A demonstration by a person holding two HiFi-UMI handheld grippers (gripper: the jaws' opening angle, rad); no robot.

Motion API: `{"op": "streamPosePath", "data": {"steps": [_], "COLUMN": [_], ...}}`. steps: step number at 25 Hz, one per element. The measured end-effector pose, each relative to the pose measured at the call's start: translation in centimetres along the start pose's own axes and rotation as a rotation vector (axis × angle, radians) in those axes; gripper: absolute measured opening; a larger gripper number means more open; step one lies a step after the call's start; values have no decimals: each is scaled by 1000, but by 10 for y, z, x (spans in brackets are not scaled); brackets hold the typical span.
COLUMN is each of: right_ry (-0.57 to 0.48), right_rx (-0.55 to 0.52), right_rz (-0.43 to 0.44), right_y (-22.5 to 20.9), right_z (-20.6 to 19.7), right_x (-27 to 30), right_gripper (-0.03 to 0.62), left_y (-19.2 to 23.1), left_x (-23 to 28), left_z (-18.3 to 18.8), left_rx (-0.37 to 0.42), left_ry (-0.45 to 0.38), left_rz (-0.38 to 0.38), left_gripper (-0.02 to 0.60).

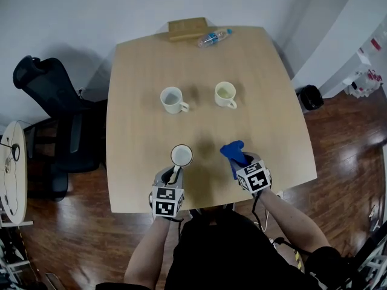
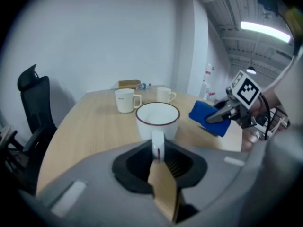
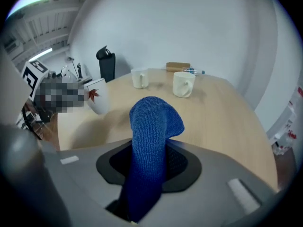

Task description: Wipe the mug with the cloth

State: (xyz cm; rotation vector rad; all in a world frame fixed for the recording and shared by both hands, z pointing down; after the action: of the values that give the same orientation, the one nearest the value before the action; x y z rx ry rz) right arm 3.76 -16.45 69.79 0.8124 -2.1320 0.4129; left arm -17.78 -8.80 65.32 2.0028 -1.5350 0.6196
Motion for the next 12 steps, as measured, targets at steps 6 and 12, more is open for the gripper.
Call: {"op": "streamPosePath", "data": {"steps": [6, 12], "right_ry": [-336, -869], "right_rx": [30, -411], "right_rz": [119, 125], "right_y": [11, 79], "right_z": [79, 225], "right_x": [-75, -226], "right_gripper": [133, 130], "left_y": [-13, -44], "left_x": [-54, -115], "left_z": [69, 171], "left_rx": [-112, -194], "left_ry": [-221, -496], "left_rz": [-72, -195], "left_gripper": [63, 63]}}
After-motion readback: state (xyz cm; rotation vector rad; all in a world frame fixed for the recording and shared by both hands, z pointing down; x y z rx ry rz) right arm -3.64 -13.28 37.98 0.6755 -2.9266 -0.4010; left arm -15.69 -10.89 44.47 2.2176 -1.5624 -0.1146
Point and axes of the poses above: the fingertips, and each gripper's own axes: x forward along the fingers, y to its left, z out of its top, the point moved 2 cm from there along -x, backward along the fingers, and after that the axes turned 4 degrees about -x, right-handed, at the moved point
